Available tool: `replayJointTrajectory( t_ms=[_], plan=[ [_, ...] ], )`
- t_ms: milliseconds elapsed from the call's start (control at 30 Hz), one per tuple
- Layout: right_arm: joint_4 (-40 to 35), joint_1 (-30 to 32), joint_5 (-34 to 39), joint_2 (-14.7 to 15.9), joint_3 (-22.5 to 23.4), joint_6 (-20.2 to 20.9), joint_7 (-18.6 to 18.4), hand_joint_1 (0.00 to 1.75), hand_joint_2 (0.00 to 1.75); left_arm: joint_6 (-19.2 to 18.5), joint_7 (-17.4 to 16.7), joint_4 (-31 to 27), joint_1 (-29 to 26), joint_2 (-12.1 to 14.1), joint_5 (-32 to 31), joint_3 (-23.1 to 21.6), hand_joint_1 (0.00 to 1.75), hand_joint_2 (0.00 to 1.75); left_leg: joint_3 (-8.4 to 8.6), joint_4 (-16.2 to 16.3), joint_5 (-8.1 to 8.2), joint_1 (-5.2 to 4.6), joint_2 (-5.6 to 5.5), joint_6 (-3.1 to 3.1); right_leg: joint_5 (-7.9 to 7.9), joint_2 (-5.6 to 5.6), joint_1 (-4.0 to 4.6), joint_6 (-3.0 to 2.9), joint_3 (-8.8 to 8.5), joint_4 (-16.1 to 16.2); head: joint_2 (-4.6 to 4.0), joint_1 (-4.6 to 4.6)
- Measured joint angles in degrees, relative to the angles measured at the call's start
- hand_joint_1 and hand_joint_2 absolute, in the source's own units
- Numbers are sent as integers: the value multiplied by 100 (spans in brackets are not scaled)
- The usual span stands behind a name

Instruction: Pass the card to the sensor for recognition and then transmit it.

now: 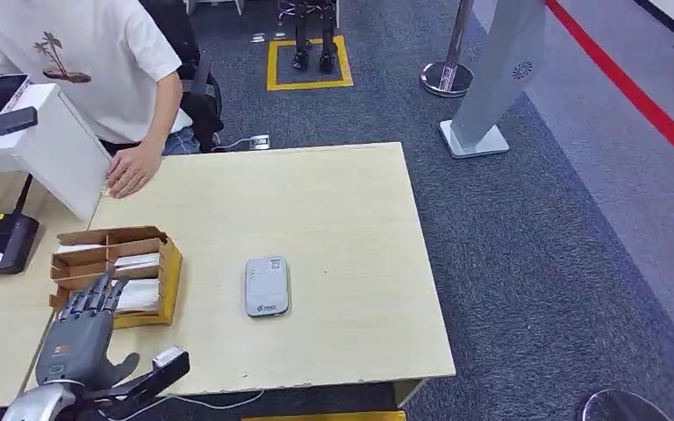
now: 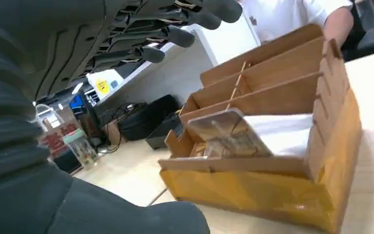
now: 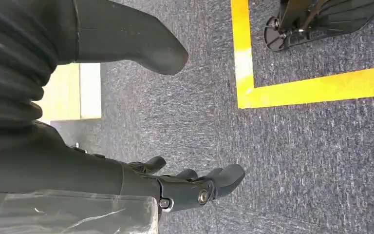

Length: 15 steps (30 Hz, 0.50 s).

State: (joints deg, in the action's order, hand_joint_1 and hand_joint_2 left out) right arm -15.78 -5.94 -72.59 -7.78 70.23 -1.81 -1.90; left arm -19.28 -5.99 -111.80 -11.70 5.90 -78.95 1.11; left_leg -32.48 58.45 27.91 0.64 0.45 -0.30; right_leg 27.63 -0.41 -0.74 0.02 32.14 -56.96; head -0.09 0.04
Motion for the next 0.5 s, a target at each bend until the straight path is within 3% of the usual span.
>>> replayJointTrajectory(
  t_ms=[233,500],
  plan=[
    [-2,2,4,9,2,-7,-2,0,175,-72,28,-87,-296,-33,3,295,0,175,-1,0,0,0,-2,0,2,-1,0,1,2,0,0,0],
    [-2,2,-9,26,-2,-7,-2,0,175,-68,151,-70,-195,-72,-262,632,0,175,0,0,-1,0,-2,0,1,-3,0,1,1,0,0,0]
  ],
)
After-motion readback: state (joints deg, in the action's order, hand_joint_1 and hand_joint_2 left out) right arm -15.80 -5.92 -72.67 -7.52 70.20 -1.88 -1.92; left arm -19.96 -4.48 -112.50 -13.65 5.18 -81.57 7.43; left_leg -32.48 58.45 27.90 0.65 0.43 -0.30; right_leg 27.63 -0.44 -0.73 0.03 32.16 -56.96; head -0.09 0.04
